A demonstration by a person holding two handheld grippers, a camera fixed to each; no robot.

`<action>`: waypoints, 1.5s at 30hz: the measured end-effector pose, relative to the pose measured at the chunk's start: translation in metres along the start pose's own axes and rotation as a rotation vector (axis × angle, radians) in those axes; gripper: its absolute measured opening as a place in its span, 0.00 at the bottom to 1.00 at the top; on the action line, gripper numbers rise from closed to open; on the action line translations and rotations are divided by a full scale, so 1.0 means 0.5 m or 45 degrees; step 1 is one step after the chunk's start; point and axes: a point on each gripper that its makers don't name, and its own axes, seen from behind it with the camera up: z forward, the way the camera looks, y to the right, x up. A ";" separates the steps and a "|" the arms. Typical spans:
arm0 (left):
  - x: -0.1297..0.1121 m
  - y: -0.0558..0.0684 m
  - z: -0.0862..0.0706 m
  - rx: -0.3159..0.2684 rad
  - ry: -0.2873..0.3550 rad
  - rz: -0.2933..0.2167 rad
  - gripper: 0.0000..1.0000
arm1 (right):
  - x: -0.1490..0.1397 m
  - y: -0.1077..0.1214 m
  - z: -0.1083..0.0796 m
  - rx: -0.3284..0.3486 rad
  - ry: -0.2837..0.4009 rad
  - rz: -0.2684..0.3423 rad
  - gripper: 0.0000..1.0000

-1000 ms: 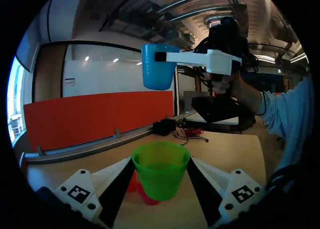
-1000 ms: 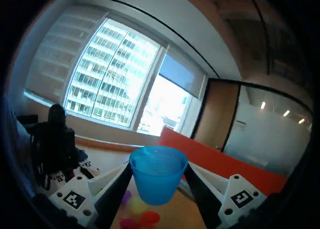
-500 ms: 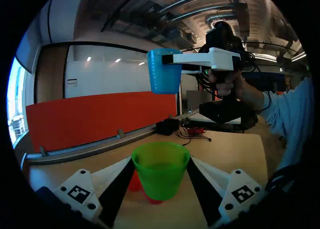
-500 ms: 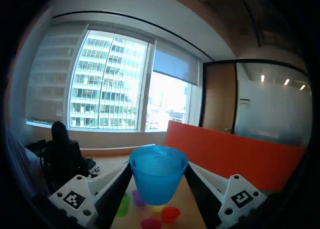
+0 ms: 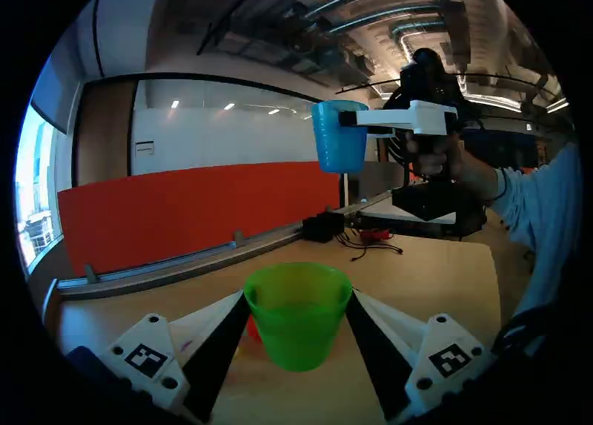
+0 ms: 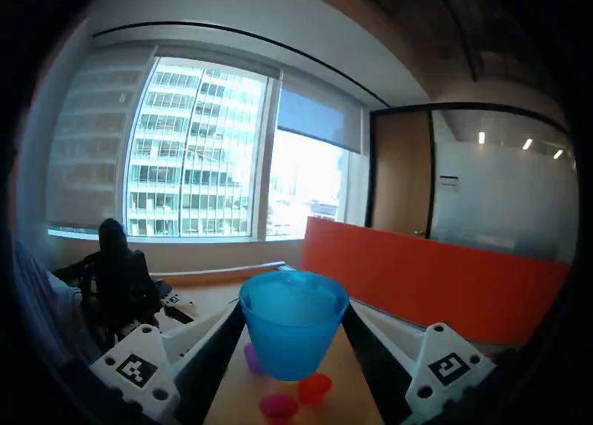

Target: Pour water

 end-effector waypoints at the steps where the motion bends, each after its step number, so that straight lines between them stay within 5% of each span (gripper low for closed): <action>1: -0.003 -0.003 -0.003 0.004 -0.003 0.000 0.87 | -0.002 0.003 -0.005 -0.002 0.001 0.005 0.91; 12: -0.033 -0.028 -0.027 0.044 -0.047 -0.005 0.86 | -0.030 0.041 -0.047 -0.055 -0.007 0.024 0.92; 24: -0.043 -0.018 -0.027 0.021 -0.074 -0.022 0.87 | -0.071 0.037 -0.055 -0.032 -0.047 0.015 0.92; 45: -0.108 -0.012 -0.033 -0.004 -0.178 -0.027 0.87 | -0.239 0.024 -0.061 0.046 -0.256 0.027 0.92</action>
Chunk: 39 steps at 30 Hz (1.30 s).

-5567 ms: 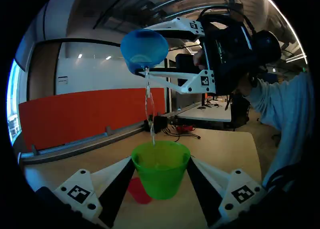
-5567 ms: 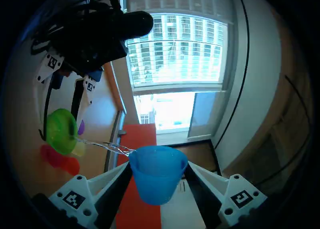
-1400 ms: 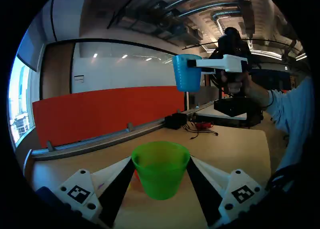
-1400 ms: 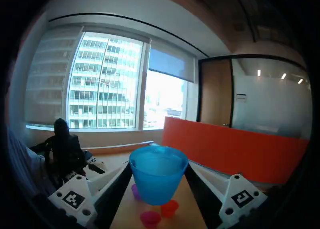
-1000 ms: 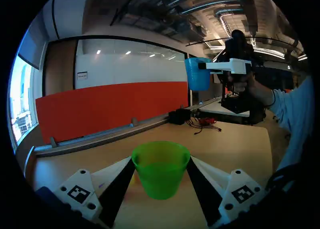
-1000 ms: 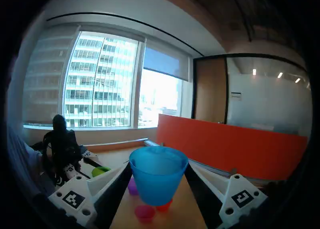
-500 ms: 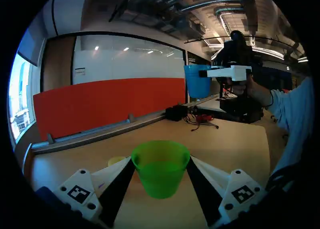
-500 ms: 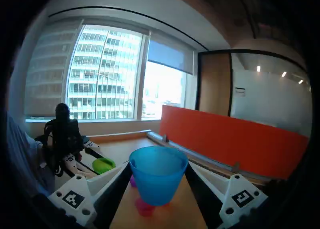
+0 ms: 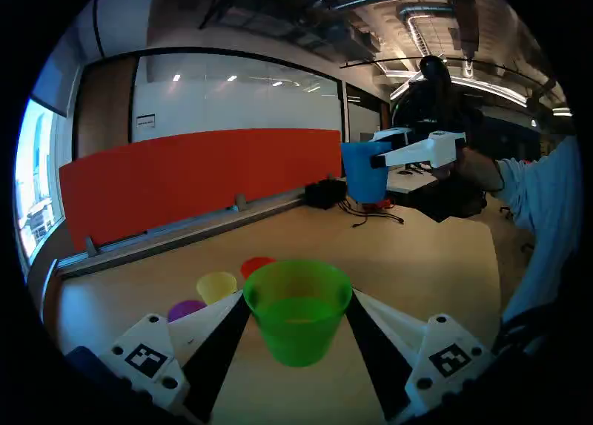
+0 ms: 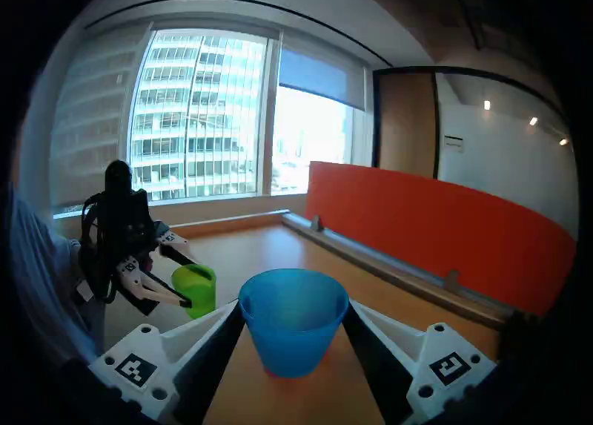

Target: Pour water

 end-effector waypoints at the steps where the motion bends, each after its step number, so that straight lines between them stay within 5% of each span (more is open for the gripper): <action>1: -0.006 0.001 0.001 -0.001 -0.009 0.001 0.87 | -0.011 0.000 0.001 0.002 -0.015 0.000 0.92; 15: -0.090 0.020 0.019 -0.039 -0.157 0.013 0.87 | -0.149 -0.007 0.015 0.032 -0.199 -0.014 0.92; 39: -0.215 0.033 0.048 -0.113 -0.442 0.073 0.87 | -0.304 0.005 0.038 0.044 -0.398 -0.037 0.93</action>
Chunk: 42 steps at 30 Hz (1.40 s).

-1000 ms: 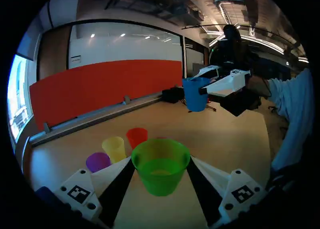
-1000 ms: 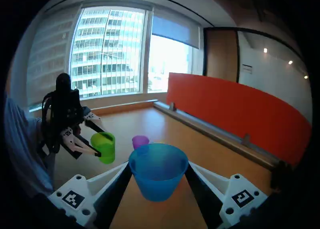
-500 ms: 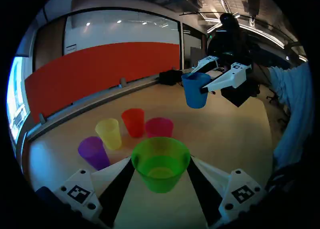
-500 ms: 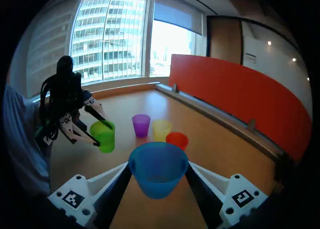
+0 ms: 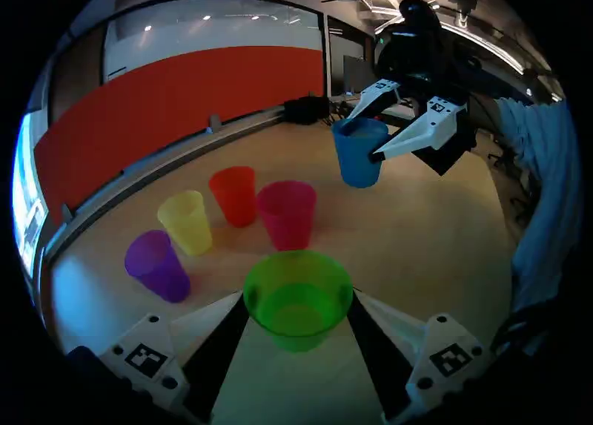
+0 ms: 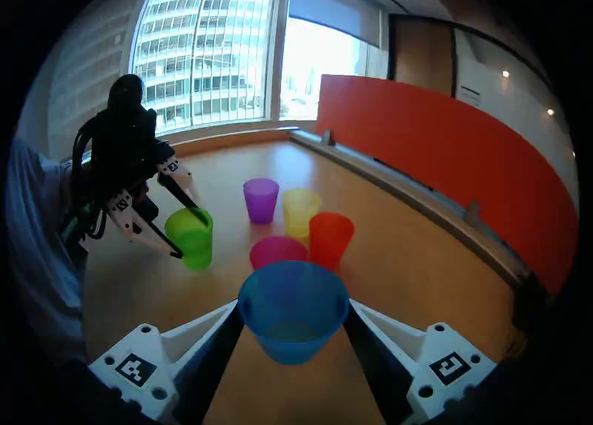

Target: Pour water

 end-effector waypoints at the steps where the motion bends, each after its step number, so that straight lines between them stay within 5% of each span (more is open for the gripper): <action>1: -0.002 0.000 0.003 -0.001 -0.003 0.001 0.87 | -0.003 0.000 0.002 -0.001 -0.003 -0.002 0.93; 28: -0.030 -0.006 0.014 -0.018 0.002 -0.047 0.87 | -0.025 -0.005 0.026 -0.001 -0.040 -0.009 0.92; 42: -0.032 -0.002 0.006 -0.021 0.002 -0.044 0.96 | -0.034 -0.013 0.036 0.000 -0.042 -0.007 0.93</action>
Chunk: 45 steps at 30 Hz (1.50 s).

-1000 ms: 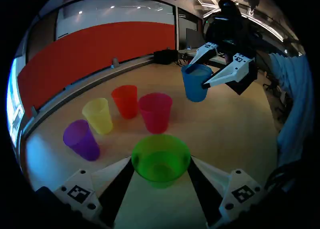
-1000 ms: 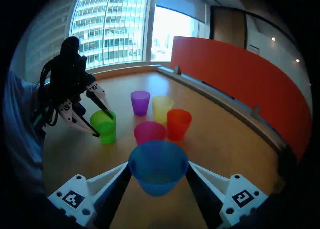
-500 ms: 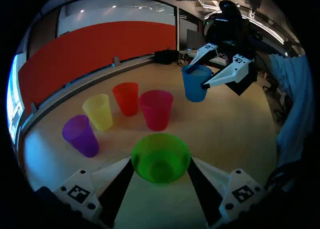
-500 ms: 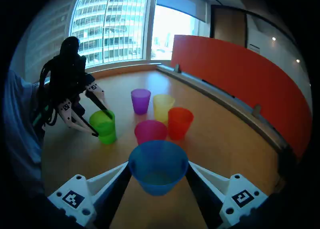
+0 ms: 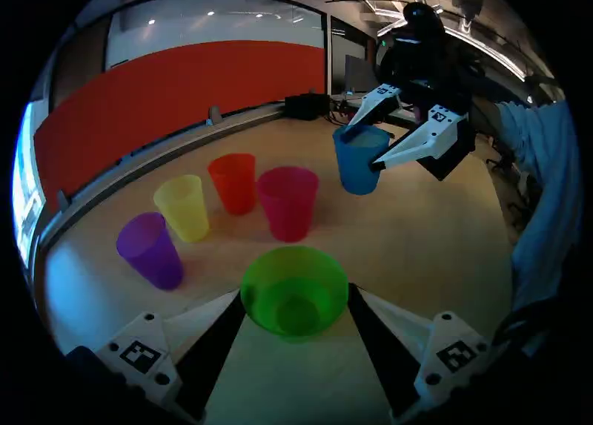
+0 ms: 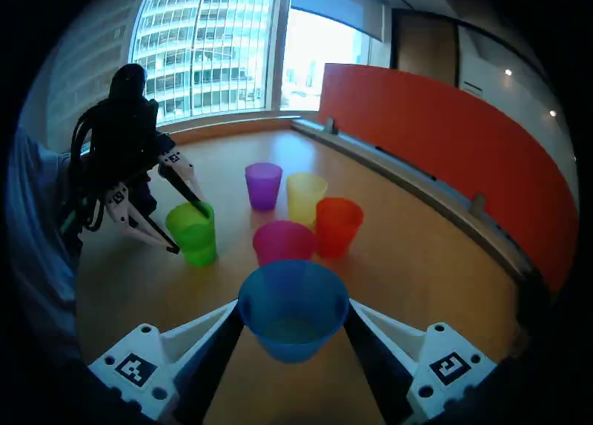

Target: Pour water

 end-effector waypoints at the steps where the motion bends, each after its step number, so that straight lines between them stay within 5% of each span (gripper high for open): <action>1: -0.003 -0.001 -0.002 0.002 -0.005 -0.003 0.96 | -0.002 0.000 0.001 -0.001 0.000 0.001 0.93; 27: -0.053 -0.009 -0.068 0.093 -0.027 -0.032 0.96 | -0.079 -0.020 0.041 0.000 -0.063 0.022 0.92; 45: -0.057 0.005 -0.071 0.082 -0.045 -0.003 0.96 | -0.097 -0.019 0.035 -0.024 -0.078 0.038 0.98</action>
